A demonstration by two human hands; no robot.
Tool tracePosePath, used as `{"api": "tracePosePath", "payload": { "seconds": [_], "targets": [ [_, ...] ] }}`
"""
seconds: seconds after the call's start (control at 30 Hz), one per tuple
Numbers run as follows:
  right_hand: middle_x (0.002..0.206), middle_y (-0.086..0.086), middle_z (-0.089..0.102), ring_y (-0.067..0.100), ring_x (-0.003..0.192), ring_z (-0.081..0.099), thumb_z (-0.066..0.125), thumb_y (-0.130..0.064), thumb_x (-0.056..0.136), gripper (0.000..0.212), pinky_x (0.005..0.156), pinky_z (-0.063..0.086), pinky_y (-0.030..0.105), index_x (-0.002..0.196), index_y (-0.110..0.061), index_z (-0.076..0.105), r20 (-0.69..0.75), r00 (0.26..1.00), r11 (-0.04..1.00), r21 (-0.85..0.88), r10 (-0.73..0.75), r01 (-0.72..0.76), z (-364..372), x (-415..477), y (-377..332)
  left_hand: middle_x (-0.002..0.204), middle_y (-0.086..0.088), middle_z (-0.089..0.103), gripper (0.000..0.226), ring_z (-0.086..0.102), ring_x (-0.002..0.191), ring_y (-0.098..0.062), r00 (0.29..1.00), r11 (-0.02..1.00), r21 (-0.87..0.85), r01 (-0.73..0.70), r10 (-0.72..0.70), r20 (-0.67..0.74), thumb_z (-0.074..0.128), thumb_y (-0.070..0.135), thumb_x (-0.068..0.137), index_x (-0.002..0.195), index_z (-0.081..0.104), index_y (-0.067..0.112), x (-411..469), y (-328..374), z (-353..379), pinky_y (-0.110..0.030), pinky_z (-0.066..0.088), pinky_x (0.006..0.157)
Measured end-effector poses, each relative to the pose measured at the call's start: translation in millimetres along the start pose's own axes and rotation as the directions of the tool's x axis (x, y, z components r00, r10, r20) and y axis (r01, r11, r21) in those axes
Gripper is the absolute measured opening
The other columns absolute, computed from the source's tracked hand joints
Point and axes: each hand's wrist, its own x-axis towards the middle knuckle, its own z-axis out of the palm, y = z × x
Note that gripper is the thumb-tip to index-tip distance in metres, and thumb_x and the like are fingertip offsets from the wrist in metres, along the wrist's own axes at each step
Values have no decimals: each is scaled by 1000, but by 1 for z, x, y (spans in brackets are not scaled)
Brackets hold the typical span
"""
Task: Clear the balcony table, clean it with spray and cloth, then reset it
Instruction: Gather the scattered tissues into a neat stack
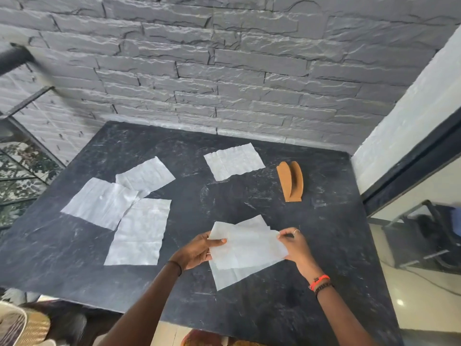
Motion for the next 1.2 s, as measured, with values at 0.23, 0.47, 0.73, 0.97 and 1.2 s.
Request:
{"api": "tracePosePath", "payload": {
  "seconds": [0.23,0.47,0.73,0.97,1.2],
  "targets": [
    [93,11,69,19,79,63,57,9,81,30,62,45,19,107,-6,61,72,988,975,-163,-140,150,11,-5,20,121,-5,68,47,67,108,-22,996,984,177,-29,43,-72,73,8,83,128,58,13,-15,-16,-14,-37,56,91],
    [109,-2,66,7,102,61,55,0,91,37,78,48,7,123,-16,59,121,916,916,-77,-383,394,7,-8,-3,116,0,70,46,69,103,-16,950,965,123,-233,253,-184,77,12,80,122,58,22,-23,-10,-12,-37,59,77],
    [105,12,72,29,101,65,53,5,87,30,96,46,46,113,-3,64,82,962,866,-421,-261,271,14,11,13,118,-15,61,58,69,96,-28,912,933,353,-64,199,-360,77,5,78,127,46,11,-24,-27,-9,-48,61,65],
    [99,11,71,30,90,64,50,-5,89,28,76,49,35,115,-6,60,40,959,782,-570,-279,251,10,12,14,85,-1,63,65,66,61,-14,887,765,639,86,233,-399,79,27,77,129,40,19,-29,-27,-2,-32,58,59],
    [130,-2,53,19,118,48,46,-16,95,34,97,42,31,125,-20,62,313,773,210,-845,-552,492,25,-1,22,104,-3,62,45,64,90,-26,583,37,975,217,797,-160,79,50,70,104,67,23,-26,-52,16,-39,49,80]
  ]
}}
